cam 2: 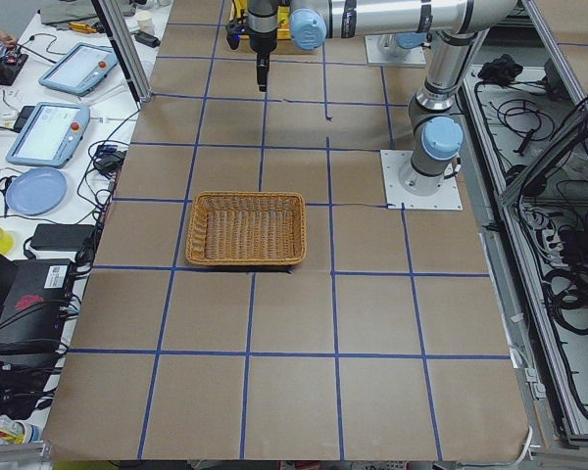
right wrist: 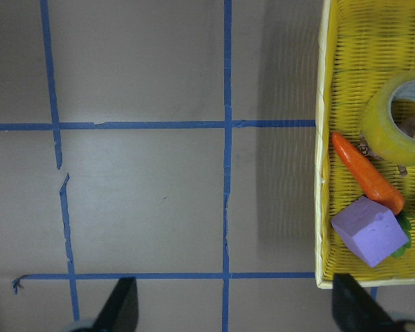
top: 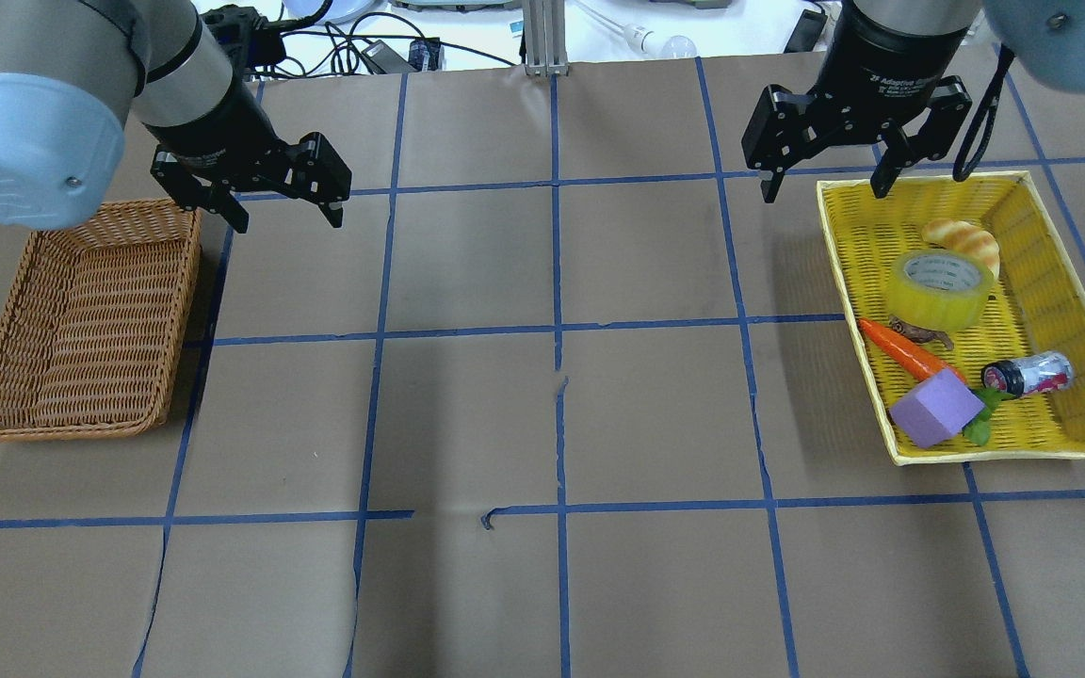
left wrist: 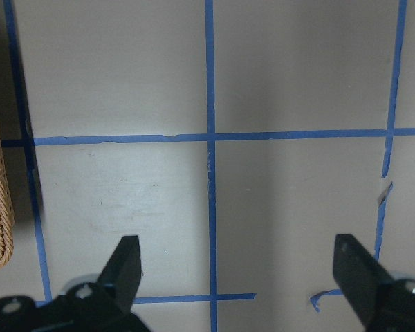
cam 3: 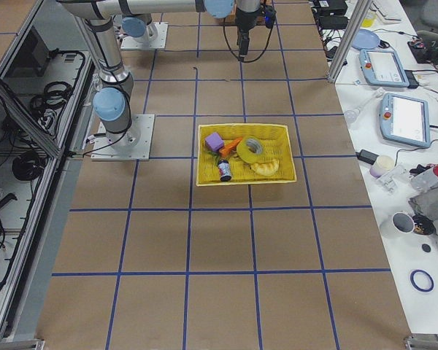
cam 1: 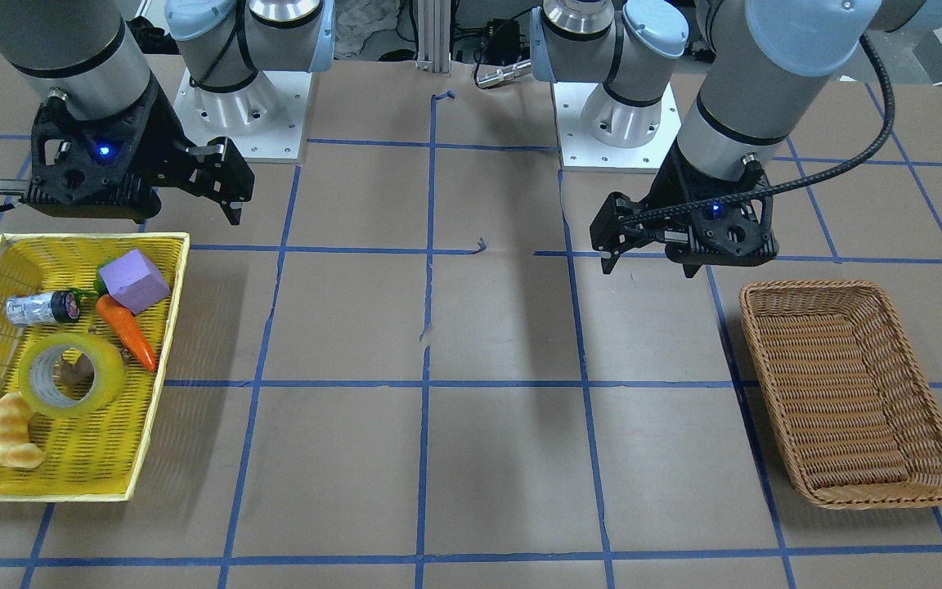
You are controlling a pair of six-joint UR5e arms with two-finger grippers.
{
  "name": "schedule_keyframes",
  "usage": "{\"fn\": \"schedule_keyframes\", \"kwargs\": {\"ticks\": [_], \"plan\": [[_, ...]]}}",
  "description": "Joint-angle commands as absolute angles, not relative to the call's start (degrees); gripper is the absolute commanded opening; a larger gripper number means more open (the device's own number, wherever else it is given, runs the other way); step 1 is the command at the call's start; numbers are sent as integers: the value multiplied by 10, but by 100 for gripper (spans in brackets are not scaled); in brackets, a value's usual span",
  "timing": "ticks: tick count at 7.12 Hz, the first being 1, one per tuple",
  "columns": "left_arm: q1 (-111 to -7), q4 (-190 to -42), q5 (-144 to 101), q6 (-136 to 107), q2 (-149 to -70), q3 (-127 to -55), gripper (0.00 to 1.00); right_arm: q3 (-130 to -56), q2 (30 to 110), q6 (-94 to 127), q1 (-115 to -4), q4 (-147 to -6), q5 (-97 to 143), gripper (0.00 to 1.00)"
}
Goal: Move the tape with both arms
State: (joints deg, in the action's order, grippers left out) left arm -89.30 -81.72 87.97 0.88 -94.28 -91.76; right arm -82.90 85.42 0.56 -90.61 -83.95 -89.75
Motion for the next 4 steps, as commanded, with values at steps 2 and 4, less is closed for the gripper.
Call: {"fn": "schedule_keyframes", "kwargs": {"ticks": [2,4], "plan": [[-893,-826,881,9,-943,-918,100,-831,856,6,-904,-839,-898,100],[-893,-838,889,9,-941,-918,100,-831,856,6,-904,-836,-902,100]]}}
